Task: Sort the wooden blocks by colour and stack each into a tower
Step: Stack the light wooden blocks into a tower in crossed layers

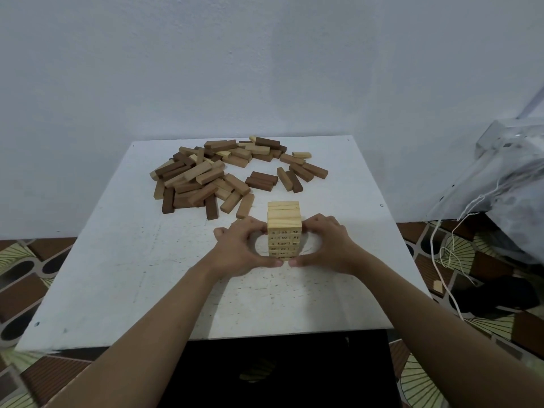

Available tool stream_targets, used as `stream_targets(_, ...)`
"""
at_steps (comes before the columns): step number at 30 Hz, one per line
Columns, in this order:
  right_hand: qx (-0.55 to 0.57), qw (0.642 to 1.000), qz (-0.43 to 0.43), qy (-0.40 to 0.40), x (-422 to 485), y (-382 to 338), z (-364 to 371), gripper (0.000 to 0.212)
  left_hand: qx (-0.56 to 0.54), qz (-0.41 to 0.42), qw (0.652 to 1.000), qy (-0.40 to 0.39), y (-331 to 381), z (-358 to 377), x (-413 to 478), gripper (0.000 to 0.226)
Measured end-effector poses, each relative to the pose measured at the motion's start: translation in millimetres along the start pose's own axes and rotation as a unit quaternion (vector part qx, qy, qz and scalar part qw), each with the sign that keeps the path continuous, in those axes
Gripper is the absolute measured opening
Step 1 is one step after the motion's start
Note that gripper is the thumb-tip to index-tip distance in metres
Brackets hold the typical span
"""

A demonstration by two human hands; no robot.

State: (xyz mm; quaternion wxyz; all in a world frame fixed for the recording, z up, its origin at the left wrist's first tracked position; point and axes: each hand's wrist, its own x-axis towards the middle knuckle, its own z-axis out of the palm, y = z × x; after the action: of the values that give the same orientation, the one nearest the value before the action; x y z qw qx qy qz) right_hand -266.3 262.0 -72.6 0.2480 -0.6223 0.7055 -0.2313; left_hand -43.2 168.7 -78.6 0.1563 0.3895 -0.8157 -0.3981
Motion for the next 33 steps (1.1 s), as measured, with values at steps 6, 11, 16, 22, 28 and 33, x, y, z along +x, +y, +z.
stream_targets(6,0.005,1.000,0.001,0.002,-0.1,2.7,2.3,0.063,-0.001,-0.006,1.000,0.007,3.2,0.3,-2.2,0.077)
stream_targets(11,-0.001,1.000,0.001,0.006,1.2,2.6,3.7,0.064,-0.009,-0.003,1.000,0.007,3.6,1.6,-1.3,0.076)
stream_targets(16,0.004,1.000,-0.001,0.008,-0.3,3.2,4.0,0.066,-0.009,0.005,1.000,0.011,-2.4,4.0,1.5,0.077)
stream_targets(22,-0.002,1.000,-0.002,0.012,-1.0,-0.7,2.6,0.062,0.031,0.019,0.999,0.031,0.8,3.0,-0.4,0.068)
stream_targets(28,0.000,1.000,0.001,0.012,-1.6,-2.4,1.9,0.060,0.037,0.008,0.999,0.026,0.4,3.2,-1.2,0.066)
stream_targets(33,-0.005,1.000,0.007,0.003,-0.9,-4.1,0.8,0.061,0.033,0.011,0.999,0.019,-2.1,3.8,0.6,0.074)
